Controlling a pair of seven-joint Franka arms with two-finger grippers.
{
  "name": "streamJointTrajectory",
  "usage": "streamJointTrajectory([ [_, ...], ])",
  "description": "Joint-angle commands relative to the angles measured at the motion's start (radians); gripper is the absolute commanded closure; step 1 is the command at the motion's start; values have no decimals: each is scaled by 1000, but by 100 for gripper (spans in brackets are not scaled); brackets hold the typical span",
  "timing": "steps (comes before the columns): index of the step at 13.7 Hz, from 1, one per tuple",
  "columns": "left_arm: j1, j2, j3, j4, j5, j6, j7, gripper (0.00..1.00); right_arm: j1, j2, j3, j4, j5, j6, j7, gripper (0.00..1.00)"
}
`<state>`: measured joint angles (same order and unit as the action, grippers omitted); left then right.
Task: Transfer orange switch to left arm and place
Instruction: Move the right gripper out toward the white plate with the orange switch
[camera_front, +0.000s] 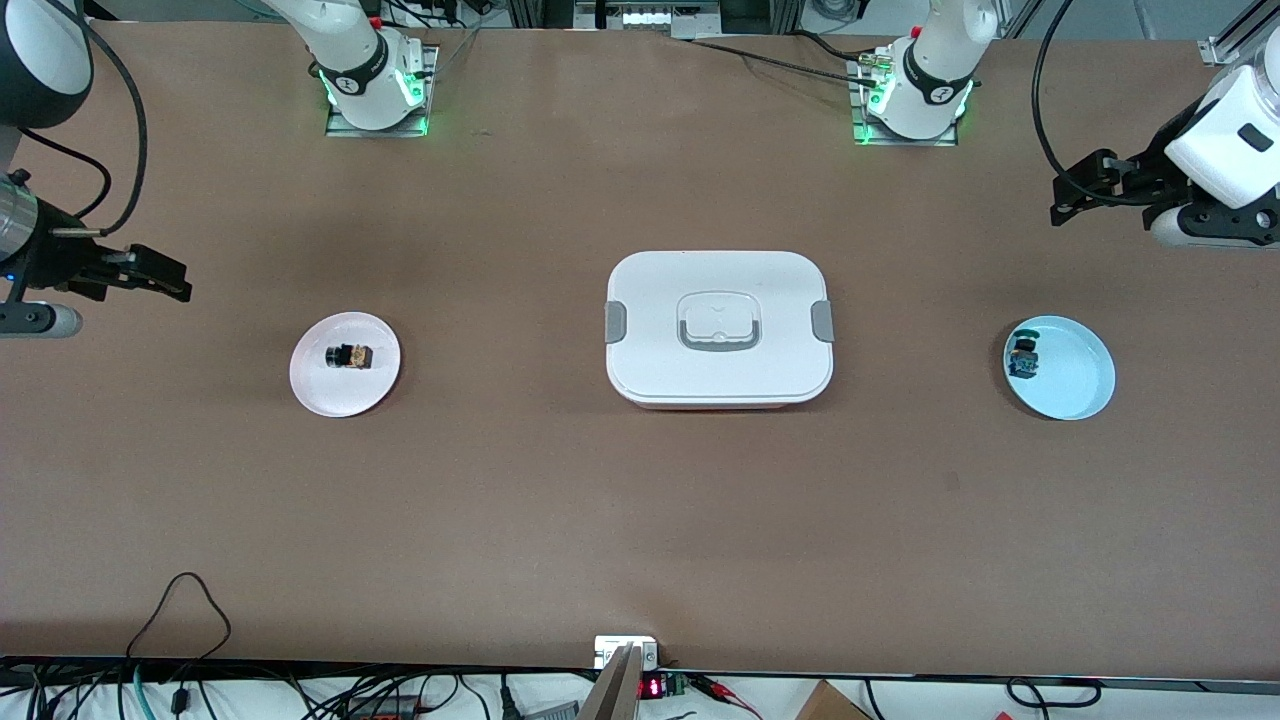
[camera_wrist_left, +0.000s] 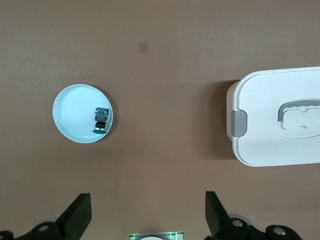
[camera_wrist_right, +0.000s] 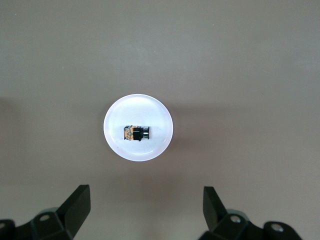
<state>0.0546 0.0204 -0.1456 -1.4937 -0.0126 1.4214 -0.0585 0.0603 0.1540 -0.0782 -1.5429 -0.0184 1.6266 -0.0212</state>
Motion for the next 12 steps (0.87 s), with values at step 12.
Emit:
streamJointTrajectory([
  [12, 5, 4, 0, 20, -3, -21, -6, 0, -13, 145, 1, -2, -9, 121, 0, 0],
])
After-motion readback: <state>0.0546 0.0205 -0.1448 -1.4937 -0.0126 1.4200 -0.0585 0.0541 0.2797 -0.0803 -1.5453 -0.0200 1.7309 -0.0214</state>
